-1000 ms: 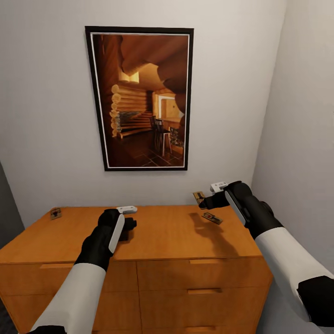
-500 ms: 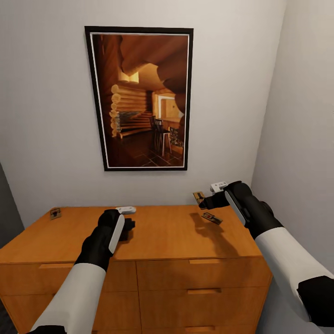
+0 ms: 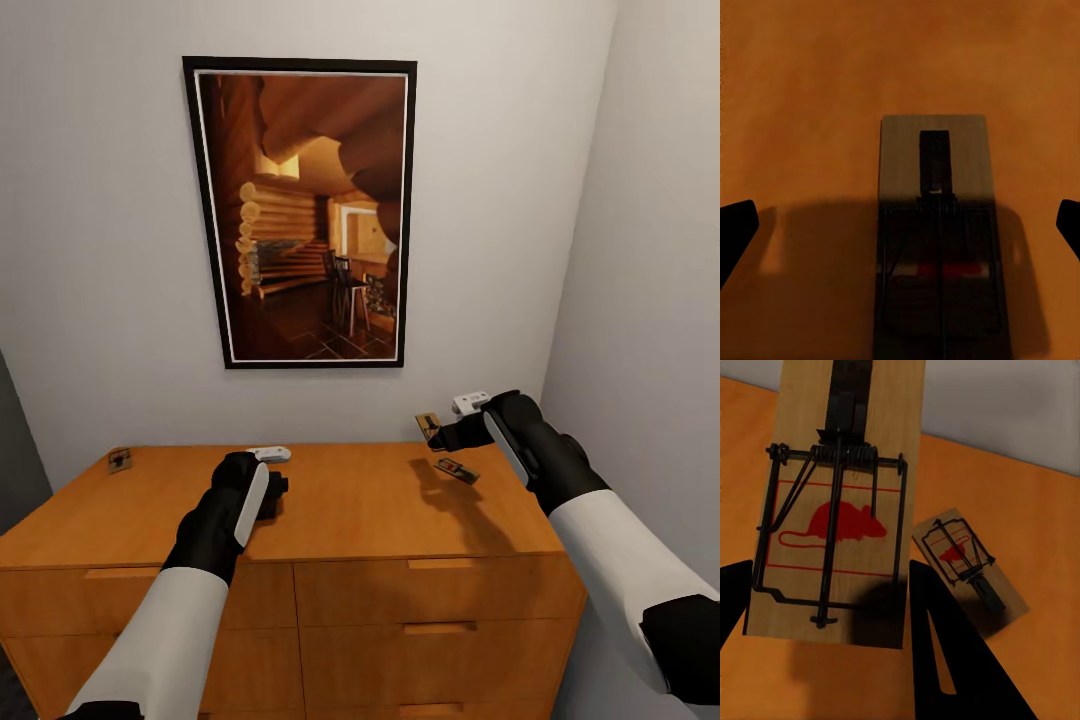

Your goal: Take the four mousetraps from the cabinet in the bathroom and place them on the bathroom floor. Make sure all four end up on the same floor surface, and ensure that at least two of them are either under or directly next to the same bathroom sink.

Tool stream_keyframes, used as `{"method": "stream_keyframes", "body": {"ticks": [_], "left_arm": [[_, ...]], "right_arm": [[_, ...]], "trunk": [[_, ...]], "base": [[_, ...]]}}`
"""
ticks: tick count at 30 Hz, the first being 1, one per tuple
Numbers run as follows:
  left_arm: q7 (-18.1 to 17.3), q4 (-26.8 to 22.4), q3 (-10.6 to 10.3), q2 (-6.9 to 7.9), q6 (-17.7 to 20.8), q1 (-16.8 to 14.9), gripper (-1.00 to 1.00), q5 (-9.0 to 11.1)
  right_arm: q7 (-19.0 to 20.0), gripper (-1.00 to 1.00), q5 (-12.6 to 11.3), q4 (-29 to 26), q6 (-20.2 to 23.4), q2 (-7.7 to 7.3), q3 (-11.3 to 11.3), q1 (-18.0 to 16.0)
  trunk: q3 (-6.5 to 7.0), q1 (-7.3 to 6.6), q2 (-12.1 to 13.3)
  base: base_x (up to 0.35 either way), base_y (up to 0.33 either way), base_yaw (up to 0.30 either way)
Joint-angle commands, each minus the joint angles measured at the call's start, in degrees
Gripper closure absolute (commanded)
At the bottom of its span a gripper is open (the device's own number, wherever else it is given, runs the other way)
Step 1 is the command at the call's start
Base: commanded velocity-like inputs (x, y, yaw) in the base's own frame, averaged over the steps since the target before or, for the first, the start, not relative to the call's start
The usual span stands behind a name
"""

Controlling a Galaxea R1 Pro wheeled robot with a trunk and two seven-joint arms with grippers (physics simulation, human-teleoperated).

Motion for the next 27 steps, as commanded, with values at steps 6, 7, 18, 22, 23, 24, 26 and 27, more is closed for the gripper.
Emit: {"method": "stream_keyframes", "body": {"ticks": [6,7,18,22,23,24,26,27], "left_arm": [[0.36,-0.10,0.12,-0.05,0.19,-0.04,-1.00,0.39],[0.36,-0.13,0.10,-0.05,0.19,-0.04,-1.00,0.39],[0.29,-0.24,0.06,-0.05,0.23,-0.04,-1.00,0.42],[0.28,-0.26,0.05,-0.05,0.20,-0.04,-1.00,0.36],[0.28,-0.25,0.05,-0.05,0.20,-0.04,-1.00,0.36],[0.28,-0.25,0.05,-0.05,0.20,-0.04,-1.00,0.35],[0.28,-0.23,0.05,-0.05,0.20,-0.04,-1.00,0.34],[0.28,-0.23,0.05,-0.05,0.19,-0.04,-1.00,0.34]], "right_arm": [[-0.21,1.00,-0.51,-0.07,0.25,-0.09,0.38,-0.06],[-0.21,1.00,-0.50,-0.06,0.25,-0.08,0.39,-0.06],[-0.21,1.00,-0.52,-0.03,0.25,-0.07,0.44,-0.06],[-0.21,1.00,-0.52,-0.05,0.25,-0.10,0.44,-0.06],[-0.21,1.00,-0.53,-0.04,0.25,-0.11,0.44,-0.06],[-0.21,1.00,-0.53,-0.04,0.25,-0.12,0.44,-0.06],[-0.21,1.00,-0.54,-0.04,0.25,-0.11,0.44,-0.06],[-0.21,1.00,-0.53,-0.04,0.25,-0.10,0.44,-0.06]], "trunk": [[-0.07,0.00,-0.04],[-0.07,0.00,-0.04],[-0.07,0.00,-0.04],[-0.07,0.00,-0.04],[-0.07,0.00,-0.04],[-0.07,0.00,-0.04],[-0.07,0.00,-0.04],[-0.07,0.00,-0.04]], "base": [[0.000,0.000,0.000],[0.000,0.000,0.000],[-0.097,-0.081,0.000],[-0.071,-0.063,0.000],[-0.036,-0.032,0.000],[-0.029,-0.026,0.000],[-0.019,-0.017,0.000],[-0.012,-0.011,0.000]]}}
